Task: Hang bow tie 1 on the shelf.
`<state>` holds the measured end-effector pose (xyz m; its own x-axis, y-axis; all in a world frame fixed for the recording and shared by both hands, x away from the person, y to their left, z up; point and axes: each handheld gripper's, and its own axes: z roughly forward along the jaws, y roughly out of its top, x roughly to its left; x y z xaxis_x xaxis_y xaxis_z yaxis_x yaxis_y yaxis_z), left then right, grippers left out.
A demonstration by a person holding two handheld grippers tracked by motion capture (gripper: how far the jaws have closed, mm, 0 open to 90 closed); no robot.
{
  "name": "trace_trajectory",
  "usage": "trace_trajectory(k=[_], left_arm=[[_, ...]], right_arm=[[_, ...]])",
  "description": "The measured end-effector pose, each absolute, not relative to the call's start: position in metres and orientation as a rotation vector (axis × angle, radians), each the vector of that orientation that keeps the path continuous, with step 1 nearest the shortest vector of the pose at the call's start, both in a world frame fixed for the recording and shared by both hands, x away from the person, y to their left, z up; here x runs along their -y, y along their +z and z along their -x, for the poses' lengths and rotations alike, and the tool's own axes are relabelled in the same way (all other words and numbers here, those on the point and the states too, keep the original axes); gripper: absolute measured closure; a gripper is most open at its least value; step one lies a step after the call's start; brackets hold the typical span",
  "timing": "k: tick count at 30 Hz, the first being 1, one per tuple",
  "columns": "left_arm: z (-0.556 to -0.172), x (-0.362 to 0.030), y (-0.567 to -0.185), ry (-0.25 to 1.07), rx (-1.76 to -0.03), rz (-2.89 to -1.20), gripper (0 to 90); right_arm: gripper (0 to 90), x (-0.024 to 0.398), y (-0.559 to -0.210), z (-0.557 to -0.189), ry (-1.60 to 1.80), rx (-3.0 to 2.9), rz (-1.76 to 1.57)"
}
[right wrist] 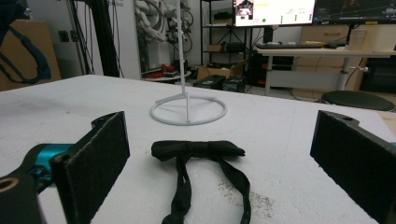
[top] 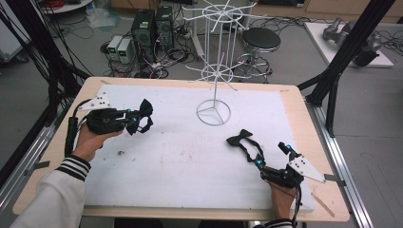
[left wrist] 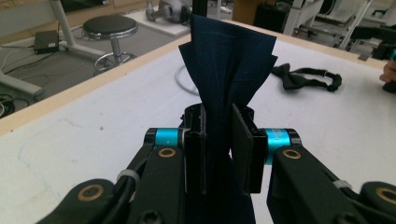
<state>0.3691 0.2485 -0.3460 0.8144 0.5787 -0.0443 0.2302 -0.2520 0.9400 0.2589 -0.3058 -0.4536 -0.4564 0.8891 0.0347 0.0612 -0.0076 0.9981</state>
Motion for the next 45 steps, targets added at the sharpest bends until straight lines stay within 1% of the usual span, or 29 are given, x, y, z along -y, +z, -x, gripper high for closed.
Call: trace_trajectory(k=[14,23,45], left_arm=[[-0.381,-0.233,-0.329,0.369,-0.629,-1.769,75.7],[-0.387,-0.231,-0.32,0.368,-0.647,-1.729,75.7],[-0.409,-0.201,-0.298,0.353,-0.628,-1.716,75.7]], right_arm=[[3.8,0.306,-0.454,-0.259,1.543,-1.588,-1.006],[3.8,0.306,-0.453,-0.259,1.541,-1.59,-1.007],[3.8,0.306,-0.454,-0.259,1.543,-1.589,-1.007]])
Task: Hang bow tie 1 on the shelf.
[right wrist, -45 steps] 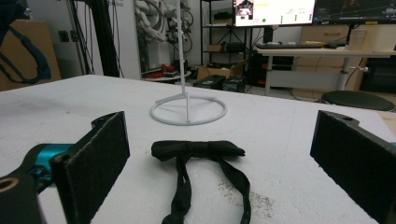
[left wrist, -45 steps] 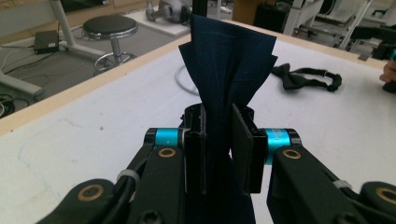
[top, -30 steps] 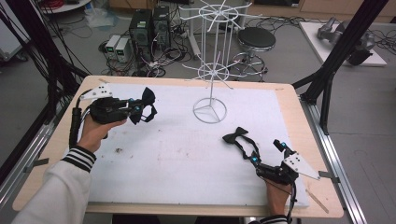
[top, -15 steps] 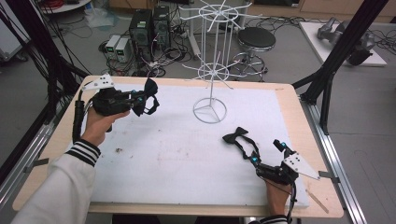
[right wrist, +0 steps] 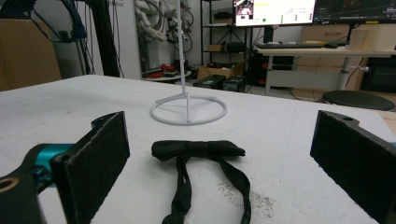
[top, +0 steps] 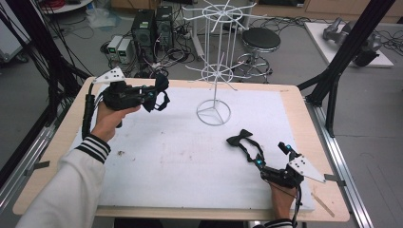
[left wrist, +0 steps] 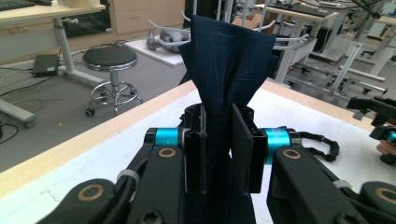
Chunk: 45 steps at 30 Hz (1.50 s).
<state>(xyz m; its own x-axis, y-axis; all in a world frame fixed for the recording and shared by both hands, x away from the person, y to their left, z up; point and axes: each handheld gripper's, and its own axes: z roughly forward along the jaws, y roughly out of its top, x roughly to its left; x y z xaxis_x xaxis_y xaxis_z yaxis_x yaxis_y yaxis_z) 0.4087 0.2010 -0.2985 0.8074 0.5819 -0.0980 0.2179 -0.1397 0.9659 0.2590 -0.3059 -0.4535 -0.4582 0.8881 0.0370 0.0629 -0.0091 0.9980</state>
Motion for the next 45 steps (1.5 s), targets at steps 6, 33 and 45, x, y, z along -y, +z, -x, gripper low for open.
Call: trace_trajectory(k=[6,33,45], left_arm=[[-0.414,-0.192,-0.295,0.357,-0.628,-1.716,75.7],[-0.436,-0.166,-0.282,0.369,-0.628,-1.69,75.8],[-0.439,-0.151,-0.272,0.383,-0.633,-1.677,75.7]], right_arm=[[3.8,0.306,-0.454,-0.259,1.547,-1.586,-1.018],[3.8,0.307,-0.454,-0.259,1.549,-1.575,-1.007],[3.8,0.307,-0.454,-0.259,1.551,-1.578,-1.01]])
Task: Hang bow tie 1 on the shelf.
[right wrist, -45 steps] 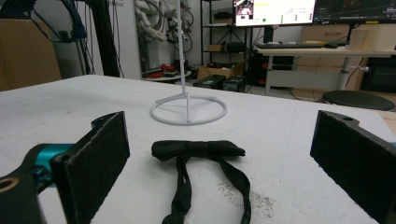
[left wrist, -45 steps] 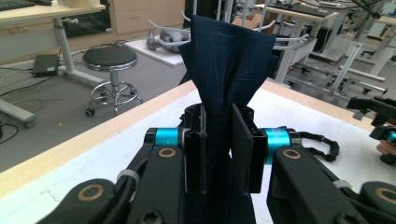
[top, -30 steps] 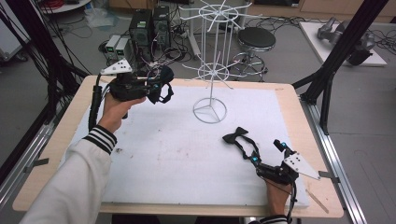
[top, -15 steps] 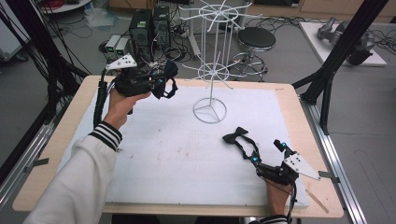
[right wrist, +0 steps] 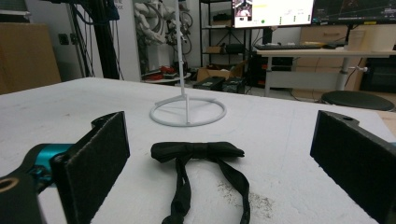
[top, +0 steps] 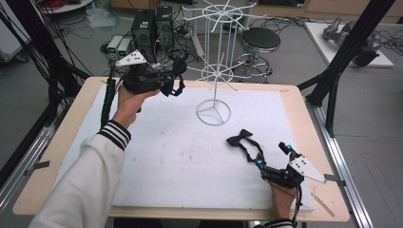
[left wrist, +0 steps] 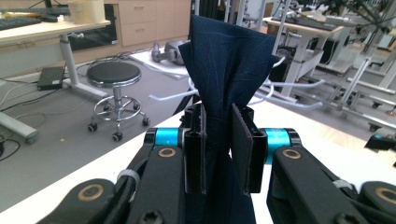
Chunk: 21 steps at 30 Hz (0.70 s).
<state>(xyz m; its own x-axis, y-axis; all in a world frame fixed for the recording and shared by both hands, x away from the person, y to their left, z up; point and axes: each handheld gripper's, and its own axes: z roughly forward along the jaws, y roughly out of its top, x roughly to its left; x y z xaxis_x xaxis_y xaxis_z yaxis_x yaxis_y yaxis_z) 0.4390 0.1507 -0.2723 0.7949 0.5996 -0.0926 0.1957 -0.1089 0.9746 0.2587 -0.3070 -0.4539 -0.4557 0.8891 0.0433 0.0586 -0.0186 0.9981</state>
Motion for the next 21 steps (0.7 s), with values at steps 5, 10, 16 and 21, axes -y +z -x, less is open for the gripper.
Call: trace_trajectory(k=[5,10,16,21], left_arm=[[-0.439,-0.145,-0.268,0.39,-0.635,-1.679,75.8],[-0.439,-0.14,-0.265,0.4,-0.631,-1.681,75.8],[-0.44,-0.135,-0.268,0.395,-0.643,-1.688,75.8],[-0.441,-0.129,-0.27,0.381,-0.635,-1.69,75.8]], right_arm=[[3.8,0.307,-0.454,-0.259,1.553,-1.575,-1.012],[3.8,0.307,-0.454,-0.259,1.555,-1.577,-1.013],[3.8,0.307,-0.454,-0.259,1.555,-1.577,-1.012],[3.8,0.307,-0.454,-0.259,1.557,-1.575,-1.015]])
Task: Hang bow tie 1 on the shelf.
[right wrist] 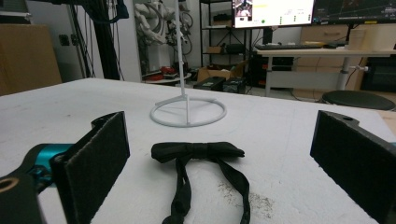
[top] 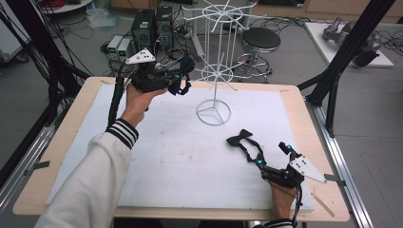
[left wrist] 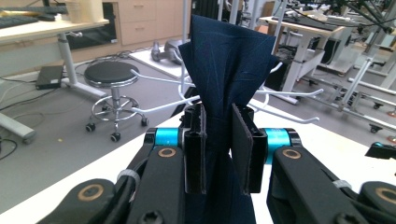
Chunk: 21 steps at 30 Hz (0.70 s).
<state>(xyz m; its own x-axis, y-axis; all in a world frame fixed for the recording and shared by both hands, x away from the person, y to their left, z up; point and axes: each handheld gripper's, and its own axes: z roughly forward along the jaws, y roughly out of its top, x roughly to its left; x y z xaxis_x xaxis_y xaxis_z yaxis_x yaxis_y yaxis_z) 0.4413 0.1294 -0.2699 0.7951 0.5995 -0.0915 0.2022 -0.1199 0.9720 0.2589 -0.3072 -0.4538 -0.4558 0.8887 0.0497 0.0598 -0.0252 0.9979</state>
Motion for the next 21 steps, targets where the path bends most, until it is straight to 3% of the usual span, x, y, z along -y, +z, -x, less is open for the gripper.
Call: trace_trajectory(k=[21], left_arm=[[-0.443,-0.111,-0.27,0.364,-0.609,-1.712,75.7]], right_arm=[[3.8,0.307,-0.454,-0.259,1.562,-1.577,-1.023]])
